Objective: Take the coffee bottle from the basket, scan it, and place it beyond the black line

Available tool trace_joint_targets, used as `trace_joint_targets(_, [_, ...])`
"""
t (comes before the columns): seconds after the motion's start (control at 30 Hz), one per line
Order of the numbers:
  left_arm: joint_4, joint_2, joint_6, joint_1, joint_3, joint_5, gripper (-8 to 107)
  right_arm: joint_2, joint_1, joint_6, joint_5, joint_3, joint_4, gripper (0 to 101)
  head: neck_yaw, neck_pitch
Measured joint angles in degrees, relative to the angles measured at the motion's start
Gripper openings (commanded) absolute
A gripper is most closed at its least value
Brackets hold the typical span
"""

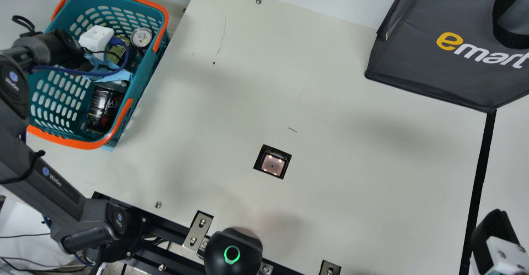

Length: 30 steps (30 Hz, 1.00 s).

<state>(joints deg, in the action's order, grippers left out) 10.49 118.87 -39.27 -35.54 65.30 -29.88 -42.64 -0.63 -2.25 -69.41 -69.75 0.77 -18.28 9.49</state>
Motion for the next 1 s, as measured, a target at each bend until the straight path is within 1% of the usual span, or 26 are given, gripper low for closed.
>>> trace_joint_targets(0.23, [0.7,-4.1,-0.7,-0.7,-0.5,-2.5,10,0.0,0.0,0.0,0.0,0.0,0.0,91,0.0,0.0])
trace_joint_targets(0.67, [2.5,-12.5,-3.0,-2.9,-3.1,-7.2,10,0.0,0.0,0.0,0.0,0.0,0.0,91,0.0,0.0])
trace_joint_targets(1.0, [4.2,-20.2,-5.3,-5.5,-4.4,-12.2,10,0.0,0.0,0.0,0.0,0.0,0.0,91,0.0,0.0])
